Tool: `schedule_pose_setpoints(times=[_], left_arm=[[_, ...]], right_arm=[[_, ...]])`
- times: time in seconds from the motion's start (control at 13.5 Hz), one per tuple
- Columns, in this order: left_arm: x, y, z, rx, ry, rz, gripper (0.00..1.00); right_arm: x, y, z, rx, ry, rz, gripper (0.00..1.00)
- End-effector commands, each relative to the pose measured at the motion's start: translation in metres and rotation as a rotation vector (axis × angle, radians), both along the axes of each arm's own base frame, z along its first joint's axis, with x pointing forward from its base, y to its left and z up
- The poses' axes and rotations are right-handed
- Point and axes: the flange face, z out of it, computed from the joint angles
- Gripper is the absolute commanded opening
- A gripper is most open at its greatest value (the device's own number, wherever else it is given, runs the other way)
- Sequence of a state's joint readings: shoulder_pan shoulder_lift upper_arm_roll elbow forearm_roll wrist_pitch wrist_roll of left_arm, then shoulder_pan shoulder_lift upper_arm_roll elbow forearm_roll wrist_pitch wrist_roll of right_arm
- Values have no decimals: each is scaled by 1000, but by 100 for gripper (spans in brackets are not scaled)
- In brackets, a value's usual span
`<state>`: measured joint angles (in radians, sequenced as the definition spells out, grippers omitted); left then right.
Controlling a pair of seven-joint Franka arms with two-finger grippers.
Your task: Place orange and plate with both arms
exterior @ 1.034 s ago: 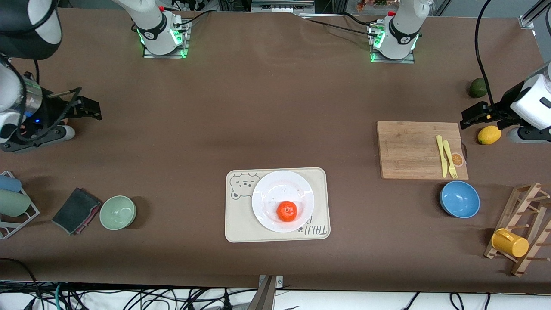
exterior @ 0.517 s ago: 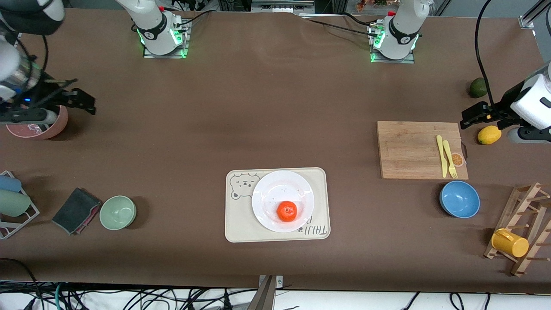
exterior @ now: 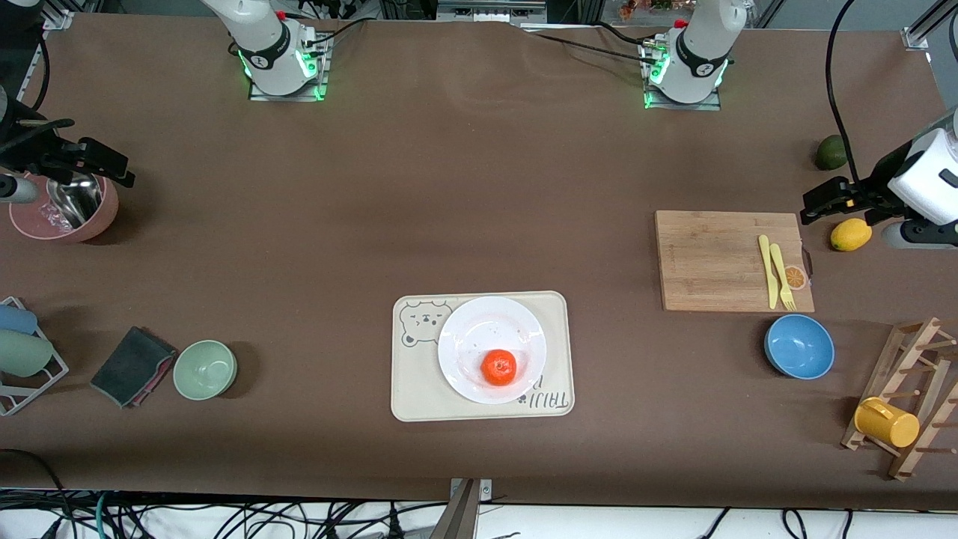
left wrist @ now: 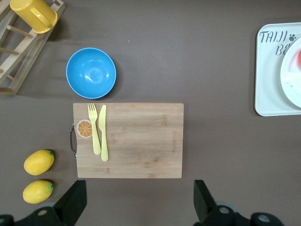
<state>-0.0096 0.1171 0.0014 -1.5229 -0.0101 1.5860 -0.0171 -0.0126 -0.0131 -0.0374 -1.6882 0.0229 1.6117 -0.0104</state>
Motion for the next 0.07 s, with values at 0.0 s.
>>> schedule_pose_setpoints(times=[0.0], left_arm=[[2,0,4,-14,-5,-10,100]], right_arm=[[4,3,3,16,10,-6,100]])
